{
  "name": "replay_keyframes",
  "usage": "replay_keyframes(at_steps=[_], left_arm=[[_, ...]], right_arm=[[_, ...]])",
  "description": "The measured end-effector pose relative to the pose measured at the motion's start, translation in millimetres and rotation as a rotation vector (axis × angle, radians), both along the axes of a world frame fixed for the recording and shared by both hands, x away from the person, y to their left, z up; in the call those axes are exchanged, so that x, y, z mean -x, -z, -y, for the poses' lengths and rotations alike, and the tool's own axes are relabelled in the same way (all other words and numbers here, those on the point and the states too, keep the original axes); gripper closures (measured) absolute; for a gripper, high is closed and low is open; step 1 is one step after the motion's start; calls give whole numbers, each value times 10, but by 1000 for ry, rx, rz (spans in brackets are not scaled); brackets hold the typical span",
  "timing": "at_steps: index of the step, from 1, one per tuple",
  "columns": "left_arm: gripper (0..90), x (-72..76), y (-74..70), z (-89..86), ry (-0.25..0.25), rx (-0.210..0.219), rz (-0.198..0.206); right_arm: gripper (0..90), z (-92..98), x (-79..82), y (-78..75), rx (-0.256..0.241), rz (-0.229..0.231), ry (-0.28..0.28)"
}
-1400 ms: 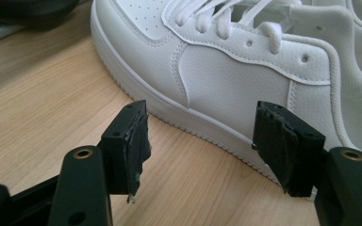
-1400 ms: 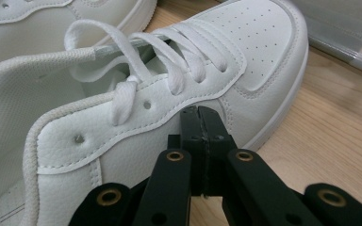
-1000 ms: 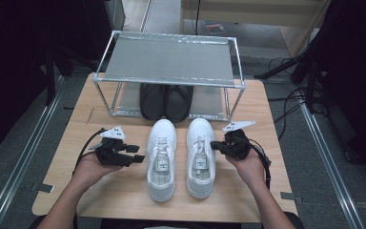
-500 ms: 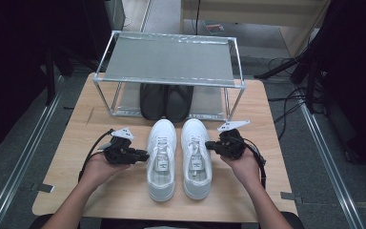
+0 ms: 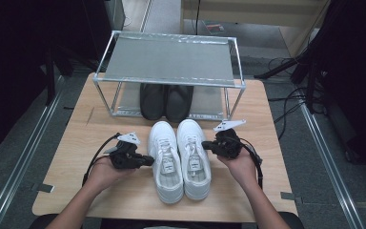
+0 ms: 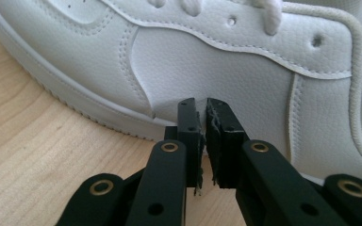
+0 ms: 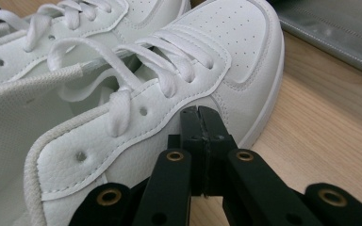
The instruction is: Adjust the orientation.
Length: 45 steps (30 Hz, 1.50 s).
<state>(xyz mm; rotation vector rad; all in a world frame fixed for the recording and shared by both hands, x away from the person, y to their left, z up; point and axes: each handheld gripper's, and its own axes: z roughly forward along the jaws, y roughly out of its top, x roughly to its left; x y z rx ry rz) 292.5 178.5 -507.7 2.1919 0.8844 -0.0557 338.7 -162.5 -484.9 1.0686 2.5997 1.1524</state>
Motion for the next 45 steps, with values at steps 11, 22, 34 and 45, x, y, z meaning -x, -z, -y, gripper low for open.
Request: replay_keyframes(at_steps=[11, 22, 34, 45], left_arm=[[886, 66, 15, 71, 7, 10, 0], [886, 133, 19, 173, 73, 5, 31], [661, 144, -143, -49, 25, 51, 71], [566, 69, -199, -197, -3, 60, 92]], right_arm=[[900, 68, -52, 27, -52, -34, 15], [882, 177, -174, 65, -112, -64, 41], [718, 219, -85, -52, -146, 20, 95], [631, 269, 72, -177, -196, 104, 153]])
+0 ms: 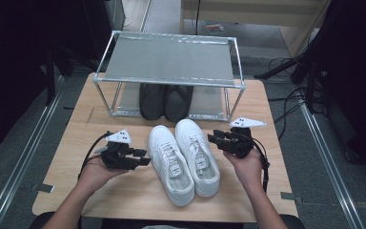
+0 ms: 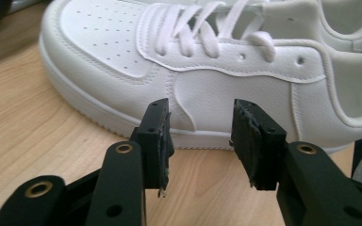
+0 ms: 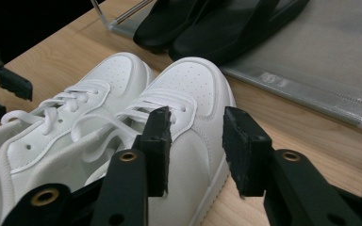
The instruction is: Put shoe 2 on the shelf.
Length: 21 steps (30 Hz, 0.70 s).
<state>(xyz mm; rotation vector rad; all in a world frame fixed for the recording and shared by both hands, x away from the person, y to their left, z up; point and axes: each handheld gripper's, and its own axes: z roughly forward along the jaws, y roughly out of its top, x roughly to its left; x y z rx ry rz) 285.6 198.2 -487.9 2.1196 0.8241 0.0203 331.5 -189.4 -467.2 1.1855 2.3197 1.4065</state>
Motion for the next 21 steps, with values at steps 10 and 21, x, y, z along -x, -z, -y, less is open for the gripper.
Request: replay_keyframes(at_steps=[10, 21], left_arm=[[484, -120, -16, -47, -6, 22, -4], [457, -233, -39, -78, -9, 11, -20]], right_arm=[[594, 17, 189, -55, 10, 26, 1], [572, -1, 344, -75, 25, 16, -2]])
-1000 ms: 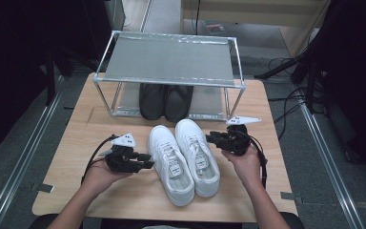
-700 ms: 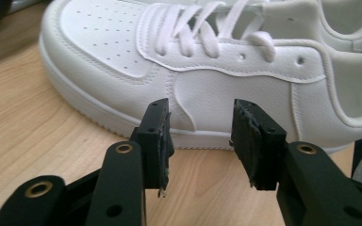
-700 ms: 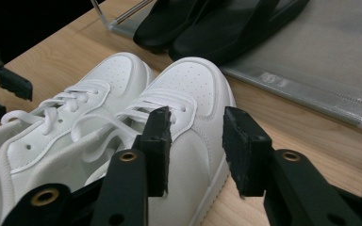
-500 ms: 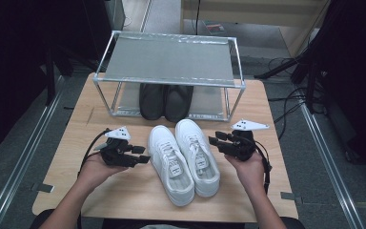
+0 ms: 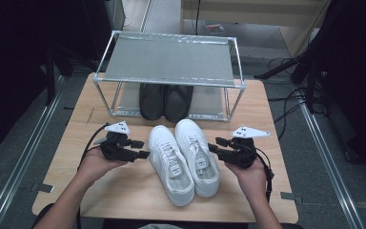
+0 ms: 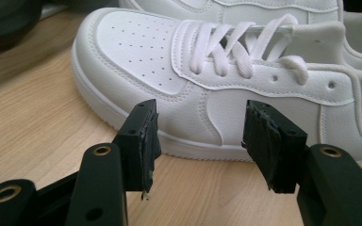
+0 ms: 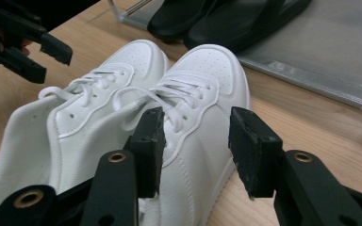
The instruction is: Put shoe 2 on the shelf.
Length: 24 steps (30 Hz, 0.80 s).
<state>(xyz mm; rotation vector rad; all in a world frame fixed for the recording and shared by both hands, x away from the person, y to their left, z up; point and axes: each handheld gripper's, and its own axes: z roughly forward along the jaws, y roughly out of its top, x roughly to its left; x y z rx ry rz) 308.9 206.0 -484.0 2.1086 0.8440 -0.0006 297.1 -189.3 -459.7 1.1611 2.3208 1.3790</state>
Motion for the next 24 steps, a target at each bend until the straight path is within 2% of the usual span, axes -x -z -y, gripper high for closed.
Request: replay_keyframes(at_steps=[8, 9, 11, 17, 20, 22, 24], left_arm=[[451, -72, 15, -82, -11, 23, -9], [452, -92, 9, -86, -6, 6, -13], [451, -124, 0, -91, -7, -7, -6], [451, -186, -11, -112, -6, 1, -4], [451, -202, -11, -124, -10, 18, 14], [451, -209, -9, -127, -11, 28, 18], [451, -222, -5, -131, -10, 35, 20]], right_arm=[[543, -30, 93, -7, -2, -20, 15], [543, -41, 105, -8, -10, -25, 17], [543, -71, 130, -10, -17, -24, 12], [529, -177, 237, -12, -18, -27, -1], [518, -245, 289, -2, -26, -35, -3], [519, -285, 331, -9, -6, -13, 8], [524, -303, 365, -25, -21, -8, 10]])
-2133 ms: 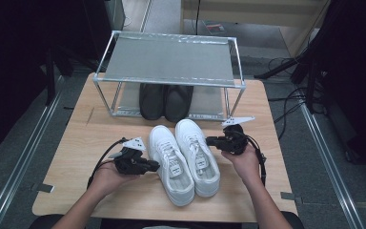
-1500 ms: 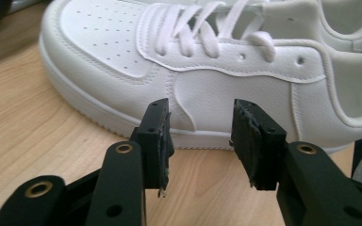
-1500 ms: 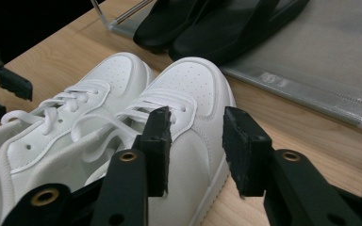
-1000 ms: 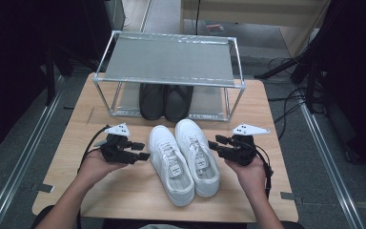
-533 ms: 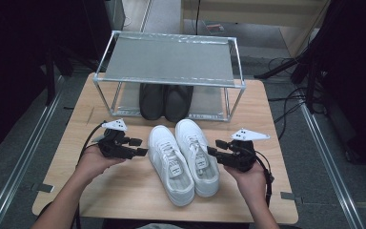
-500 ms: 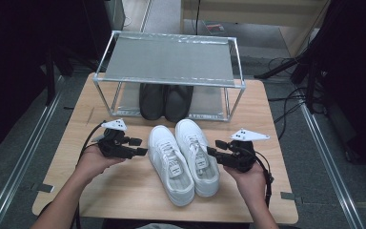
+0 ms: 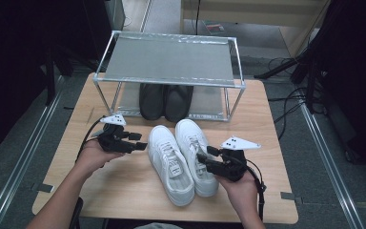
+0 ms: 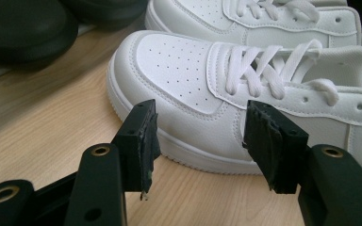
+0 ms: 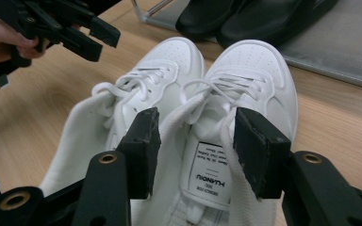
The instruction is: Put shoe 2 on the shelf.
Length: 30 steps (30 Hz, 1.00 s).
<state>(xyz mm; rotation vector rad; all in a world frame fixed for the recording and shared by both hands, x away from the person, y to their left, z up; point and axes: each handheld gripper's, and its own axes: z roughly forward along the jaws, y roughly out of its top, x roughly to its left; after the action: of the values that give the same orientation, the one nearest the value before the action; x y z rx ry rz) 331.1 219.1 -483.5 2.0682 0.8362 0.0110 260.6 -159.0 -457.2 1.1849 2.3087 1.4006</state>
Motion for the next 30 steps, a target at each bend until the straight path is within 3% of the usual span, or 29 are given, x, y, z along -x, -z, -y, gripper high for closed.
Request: replay_keyframes(at_steps=[2, 7, 9, 14, 20, 23, 30], left_arm=[[451, -26, -19, 12, 6, -28, -11], [451, -49, -25, -6, -1, -18, -8], [451, -55, -31, -20, -7, -8, -13], [451, -45, -38, -32, -7, -19, -7], [451, -20, -25, -12, 8, -31, -6], [440, -28, -23, -26, 3, -32, 1], [441, -63, -22, -60, -12, -23, -4]], right_arm=[[532, -21, 28, -12, -12, 6, -1], [526, -139, 85, 3, -8, -17, -11], [514, -188, 126, -9, -15, 15, 21], [429, -329, 124, 23, 10, 6, 69], [380, -513, 155, 102, 68, 2, 83], [382, -590, 184, 137, 101, 16, 114], [400, -652, 210, 197, 103, -3, 131]])
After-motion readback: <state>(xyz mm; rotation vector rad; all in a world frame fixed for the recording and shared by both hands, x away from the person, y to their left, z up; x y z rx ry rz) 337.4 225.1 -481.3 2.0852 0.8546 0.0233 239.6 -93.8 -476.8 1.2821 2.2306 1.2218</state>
